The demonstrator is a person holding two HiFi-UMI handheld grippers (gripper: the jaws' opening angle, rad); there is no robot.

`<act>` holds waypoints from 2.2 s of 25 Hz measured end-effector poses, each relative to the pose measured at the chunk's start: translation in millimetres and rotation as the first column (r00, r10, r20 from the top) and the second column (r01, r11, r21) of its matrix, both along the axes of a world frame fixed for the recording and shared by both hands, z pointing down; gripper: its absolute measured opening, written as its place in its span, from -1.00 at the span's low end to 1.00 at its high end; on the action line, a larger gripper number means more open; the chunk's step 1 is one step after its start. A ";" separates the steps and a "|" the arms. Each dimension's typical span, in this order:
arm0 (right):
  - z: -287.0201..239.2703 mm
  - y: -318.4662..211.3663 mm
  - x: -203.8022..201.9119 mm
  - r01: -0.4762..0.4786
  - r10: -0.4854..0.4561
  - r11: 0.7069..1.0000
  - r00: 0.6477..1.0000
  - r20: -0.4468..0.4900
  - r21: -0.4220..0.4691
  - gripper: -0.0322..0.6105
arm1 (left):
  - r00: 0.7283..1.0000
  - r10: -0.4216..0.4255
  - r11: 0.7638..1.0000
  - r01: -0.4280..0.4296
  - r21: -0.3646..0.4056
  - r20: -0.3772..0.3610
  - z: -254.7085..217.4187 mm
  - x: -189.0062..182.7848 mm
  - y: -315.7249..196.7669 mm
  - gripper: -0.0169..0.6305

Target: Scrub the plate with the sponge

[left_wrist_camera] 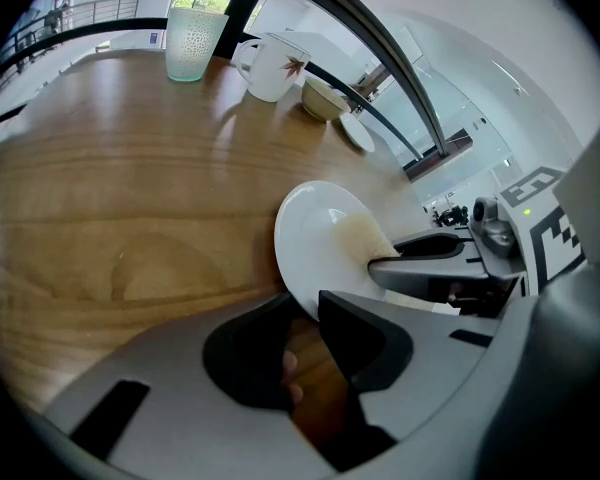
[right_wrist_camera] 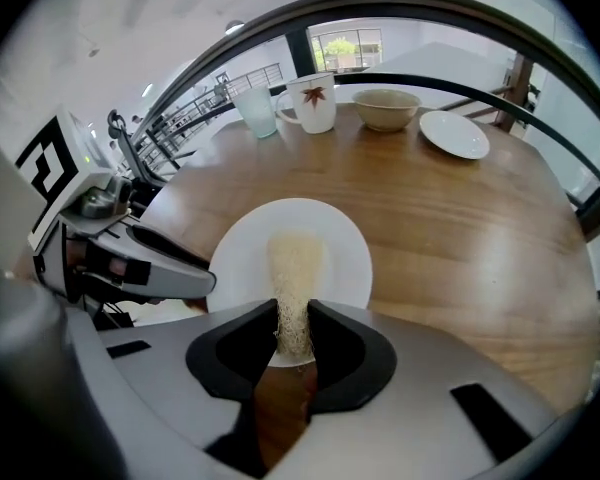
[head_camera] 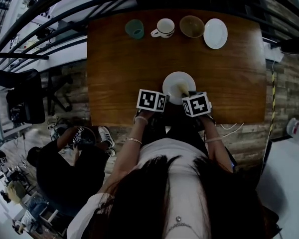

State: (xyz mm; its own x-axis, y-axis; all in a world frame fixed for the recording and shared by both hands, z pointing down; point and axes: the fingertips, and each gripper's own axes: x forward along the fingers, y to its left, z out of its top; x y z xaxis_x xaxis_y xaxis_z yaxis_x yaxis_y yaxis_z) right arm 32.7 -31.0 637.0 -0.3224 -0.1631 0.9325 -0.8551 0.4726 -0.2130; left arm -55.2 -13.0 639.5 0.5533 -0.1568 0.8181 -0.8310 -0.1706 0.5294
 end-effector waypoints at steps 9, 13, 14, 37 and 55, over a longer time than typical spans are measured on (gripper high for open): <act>-9.2 -11.7 39.5 -0.100 0.102 0.994 0.994 -0.044 0.043 -0.58 | 1.000 -0.014 1.000 0.014 -0.005 0.004 1.0 -0.5 -0.6 -0.67; -6.3 0.2 19.6 -0.045 0.046 0.999 0.998 -0.040 0.024 -0.58 | 1.000 -0.025 1.000 0.025 -0.011 0.001 0.4 0.1 0.1 -0.67; -5.5 3.8 14.2 -0.027 0.027 0.999 0.999 -0.041 0.019 -0.58 | 1.000 -0.027 1.000 0.027 -0.012 0.000 -0.2 1.1 0.2 -0.67; -11.4 0.4 52.7 -0.137 0.139 0.990 0.988 -0.066 0.037 -0.58 | 0.999 -0.039 0.999 0.039 -0.020 -0.002 -0.5 5.4 -2.1 -0.67; -3.8 39.2 -34.5 0.062 -0.060 0.997 0.998 0.035 -0.044 -0.58 | 0.998 -0.060 0.998 0.060 -0.027 -0.009 -0.1 5.8 -3.7 -0.67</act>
State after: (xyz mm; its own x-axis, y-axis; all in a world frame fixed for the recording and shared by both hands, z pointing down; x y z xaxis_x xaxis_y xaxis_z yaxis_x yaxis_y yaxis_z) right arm -1.8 8.2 633.2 -0.3614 -0.1003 0.9270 -0.8171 0.5131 -0.2630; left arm -49.4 -16.7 639.4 0.5515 -0.1684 0.8170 -0.8341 -0.1061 0.5412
